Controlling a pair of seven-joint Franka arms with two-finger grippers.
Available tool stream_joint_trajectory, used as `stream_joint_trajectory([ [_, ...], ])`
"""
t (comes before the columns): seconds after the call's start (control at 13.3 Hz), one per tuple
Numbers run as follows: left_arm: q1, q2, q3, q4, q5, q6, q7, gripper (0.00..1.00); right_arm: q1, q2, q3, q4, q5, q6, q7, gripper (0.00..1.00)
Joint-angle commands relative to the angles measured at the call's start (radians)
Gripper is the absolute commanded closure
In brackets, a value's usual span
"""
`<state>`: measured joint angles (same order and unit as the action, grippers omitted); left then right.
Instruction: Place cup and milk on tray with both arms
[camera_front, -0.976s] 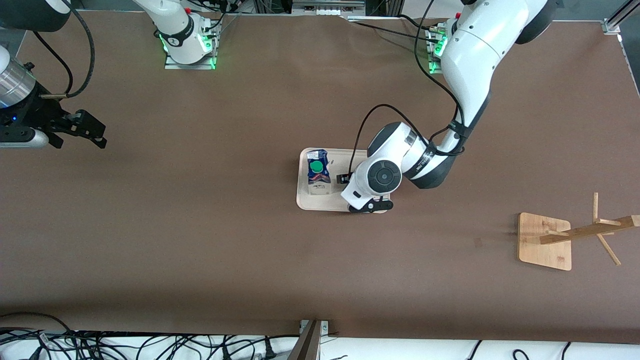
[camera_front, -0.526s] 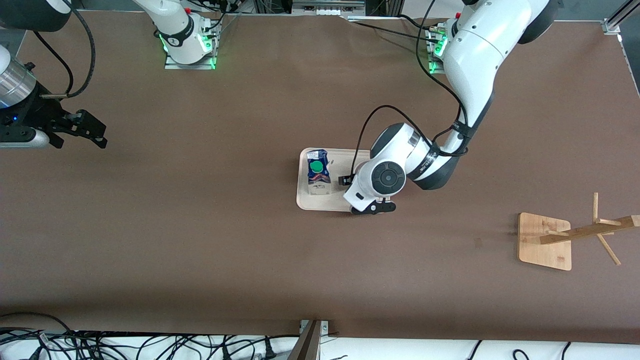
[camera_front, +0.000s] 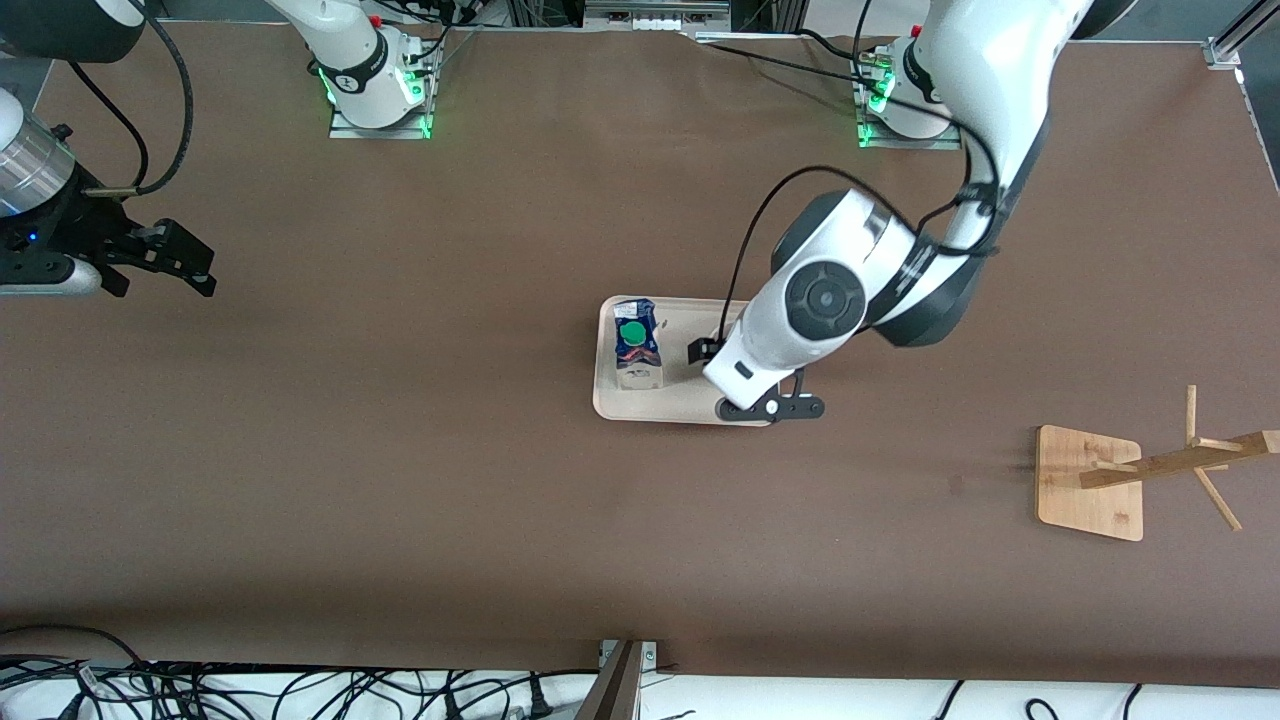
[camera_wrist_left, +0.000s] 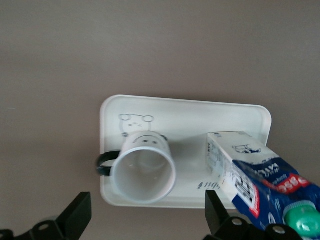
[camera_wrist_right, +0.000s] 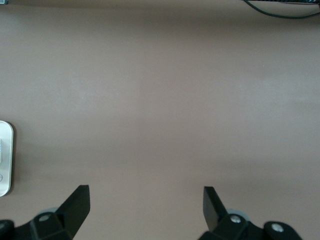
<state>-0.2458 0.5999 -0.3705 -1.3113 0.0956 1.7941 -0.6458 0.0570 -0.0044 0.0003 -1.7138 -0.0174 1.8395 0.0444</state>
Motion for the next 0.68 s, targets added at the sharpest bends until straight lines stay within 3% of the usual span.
stream_joint_trajectory([
  [0.0, 0.028, -0.133, -0.004, -0.029, 0.079, -0.096, 0.038, 0.00, -0.002, 0.006, 0.007, 0.017, -0.013, -0.009, 0.005, 0.00],
  [0.15, 0.060, -0.199, -0.002, -0.029, 0.079, -0.168, 0.130, 0.00, -0.003, 0.006, 0.006, 0.017, -0.013, -0.011, 0.003, 0.00],
  [0.38, 0.134, -0.262, -0.001, -0.045, 0.067, -0.177, 0.303, 0.00, -0.003, 0.006, 0.006, 0.017, -0.013, -0.013, 0.003, 0.00],
  [0.6, 0.222, -0.424, 0.010, -0.198, 0.044, -0.168, 0.423, 0.00, -0.003, 0.006, 0.006, 0.017, -0.013, -0.016, 0.003, 0.00],
])
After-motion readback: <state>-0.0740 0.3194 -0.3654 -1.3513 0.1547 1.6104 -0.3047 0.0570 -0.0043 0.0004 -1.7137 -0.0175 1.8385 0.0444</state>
